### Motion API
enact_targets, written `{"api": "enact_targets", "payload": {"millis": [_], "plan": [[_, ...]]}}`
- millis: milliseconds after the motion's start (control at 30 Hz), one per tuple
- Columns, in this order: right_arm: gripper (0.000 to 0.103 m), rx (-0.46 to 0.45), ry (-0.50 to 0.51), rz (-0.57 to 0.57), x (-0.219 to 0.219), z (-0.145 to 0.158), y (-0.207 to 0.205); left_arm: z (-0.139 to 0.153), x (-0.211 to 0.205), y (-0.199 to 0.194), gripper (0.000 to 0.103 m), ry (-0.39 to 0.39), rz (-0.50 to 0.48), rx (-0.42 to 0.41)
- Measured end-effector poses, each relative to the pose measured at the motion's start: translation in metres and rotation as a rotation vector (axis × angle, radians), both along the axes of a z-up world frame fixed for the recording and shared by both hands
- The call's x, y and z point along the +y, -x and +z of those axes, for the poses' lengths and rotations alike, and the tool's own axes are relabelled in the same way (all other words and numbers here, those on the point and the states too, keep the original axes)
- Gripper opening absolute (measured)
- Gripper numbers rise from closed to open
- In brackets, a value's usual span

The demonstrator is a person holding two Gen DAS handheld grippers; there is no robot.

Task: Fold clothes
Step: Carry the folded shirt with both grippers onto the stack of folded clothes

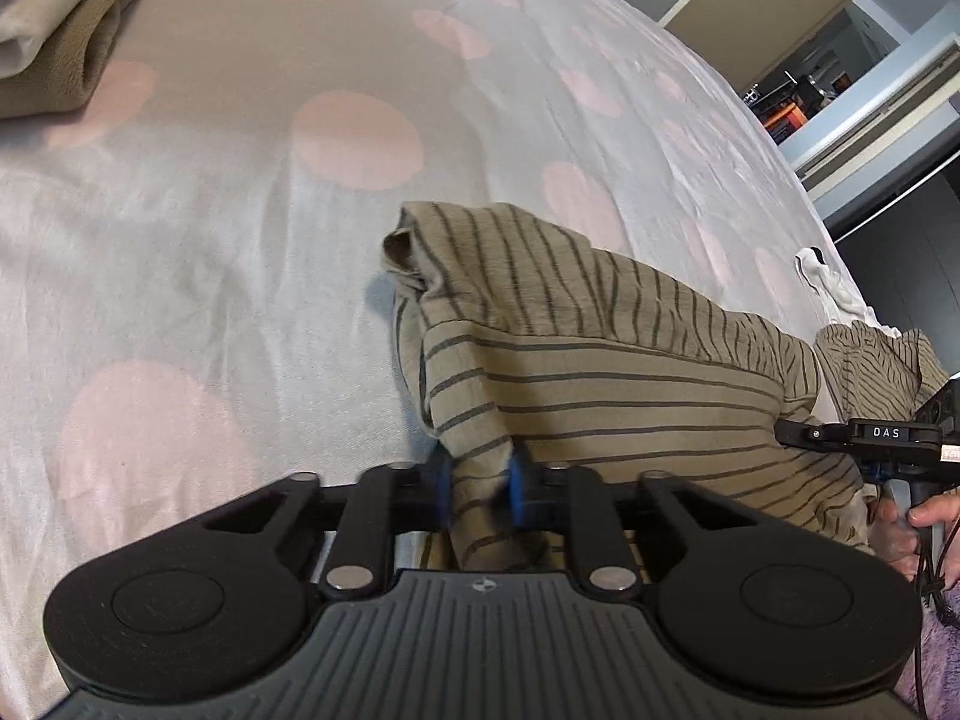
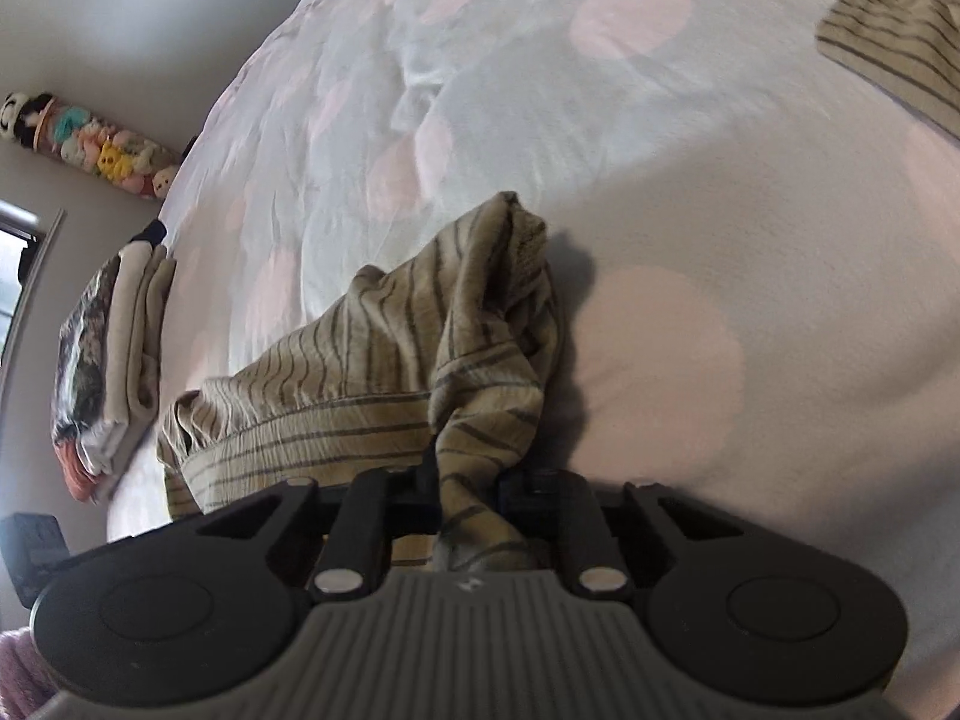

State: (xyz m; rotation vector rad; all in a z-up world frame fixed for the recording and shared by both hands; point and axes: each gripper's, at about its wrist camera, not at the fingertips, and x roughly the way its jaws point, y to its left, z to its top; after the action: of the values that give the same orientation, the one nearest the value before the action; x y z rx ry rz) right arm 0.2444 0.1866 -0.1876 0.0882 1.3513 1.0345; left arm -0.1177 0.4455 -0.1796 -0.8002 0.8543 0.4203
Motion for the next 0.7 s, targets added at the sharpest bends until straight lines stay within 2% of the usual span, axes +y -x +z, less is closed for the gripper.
{"api": "enact_targets", "payload": {"millis": [100,233,433,567,700], "plan": [[0.011,-0.029,-0.022,-0.005,-0.003,0.006,0.0,0.01,-0.006,-0.001,0.006,-0.064,-0.016,-0.012],[0.01,-0.055,-0.1,-0.02,-0.013,0.019,0.0,0.029,-0.01,0.007,0.005,-0.136,-0.02,-0.065],[0.009,-0.144,-0.226,0.002,-0.023,0.051,0.012,0.059,-0.013,0.016,0.005,-0.231,-0.022,-0.117],[0.008,-0.15,-0.266,-0.009,-0.014,0.071,0.03,0.078,-0.006,0.026,0.005,-0.262,0.009,-0.136],[0.008,-0.167,-0.318,0.016,0.008,0.099,0.054,0.101,0.012,0.055,0.005,-0.294,0.054,-0.156]]}}
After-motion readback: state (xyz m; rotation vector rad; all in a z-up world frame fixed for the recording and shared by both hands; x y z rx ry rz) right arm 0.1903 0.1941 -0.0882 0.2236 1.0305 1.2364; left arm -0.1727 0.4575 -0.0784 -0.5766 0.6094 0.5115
